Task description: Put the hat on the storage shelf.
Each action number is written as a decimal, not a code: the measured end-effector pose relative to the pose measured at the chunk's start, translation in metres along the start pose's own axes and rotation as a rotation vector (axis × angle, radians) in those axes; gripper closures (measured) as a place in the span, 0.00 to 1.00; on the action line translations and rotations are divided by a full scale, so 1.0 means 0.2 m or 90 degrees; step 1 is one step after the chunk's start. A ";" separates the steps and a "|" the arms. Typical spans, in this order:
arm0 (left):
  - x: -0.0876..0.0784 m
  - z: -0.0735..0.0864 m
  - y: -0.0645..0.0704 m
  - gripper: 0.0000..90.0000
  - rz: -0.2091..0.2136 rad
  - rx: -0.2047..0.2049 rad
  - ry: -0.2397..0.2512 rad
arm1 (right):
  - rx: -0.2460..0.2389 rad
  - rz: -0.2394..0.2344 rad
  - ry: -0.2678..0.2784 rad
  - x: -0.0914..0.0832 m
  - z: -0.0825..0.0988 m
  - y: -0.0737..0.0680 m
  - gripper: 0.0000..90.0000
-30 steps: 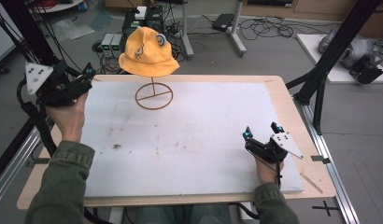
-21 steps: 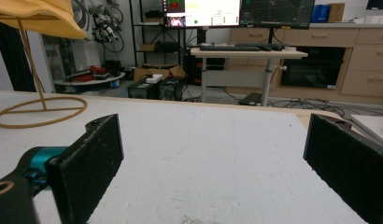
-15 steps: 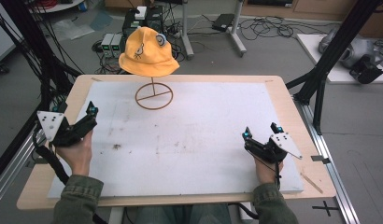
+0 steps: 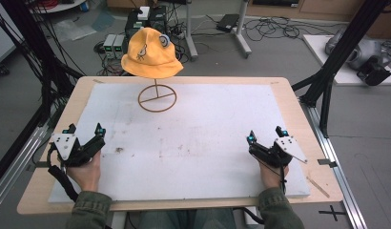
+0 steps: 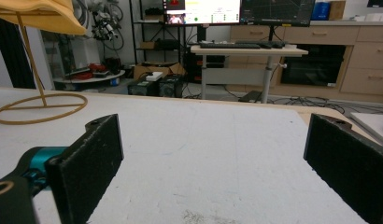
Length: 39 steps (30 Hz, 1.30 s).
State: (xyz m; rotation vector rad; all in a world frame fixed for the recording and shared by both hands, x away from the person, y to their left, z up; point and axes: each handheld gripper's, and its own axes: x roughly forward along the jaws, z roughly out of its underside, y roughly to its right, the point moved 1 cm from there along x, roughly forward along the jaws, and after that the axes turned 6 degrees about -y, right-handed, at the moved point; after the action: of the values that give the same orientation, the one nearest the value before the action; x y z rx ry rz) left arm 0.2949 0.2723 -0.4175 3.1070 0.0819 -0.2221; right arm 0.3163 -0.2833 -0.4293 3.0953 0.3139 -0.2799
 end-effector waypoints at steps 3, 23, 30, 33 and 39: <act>0.00 0.00 0.01 0.20 -0.003 0.006 0.003 | 0.001 -0.001 0.001 0.00 0.00 0.00 0.05; 0.00 0.00 0.00 0.21 -0.013 0.009 0.001 | -0.004 -0.007 -0.003 -0.01 0.00 -0.01 0.05; 0.00 0.00 0.00 0.21 -0.013 0.009 0.000 | 0.013 -0.007 -0.003 -0.02 0.01 0.00 0.05; 0.00 0.00 0.00 0.21 -0.014 0.012 0.000 | 0.015 -0.009 -0.003 -0.01 0.01 0.00 0.05; 0.00 0.00 0.01 0.21 -0.016 0.016 -0.003 | 0.021 -0.008 -0.007 -0.01 0.01 0.00 0.05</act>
State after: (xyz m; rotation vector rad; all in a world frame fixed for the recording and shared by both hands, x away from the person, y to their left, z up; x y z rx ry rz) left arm 0.2951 0.2704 -0.4183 3.1325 0.1182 -0.2338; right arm 0.3140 -0.2836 -0.4300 3.1247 0.3316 -0.3052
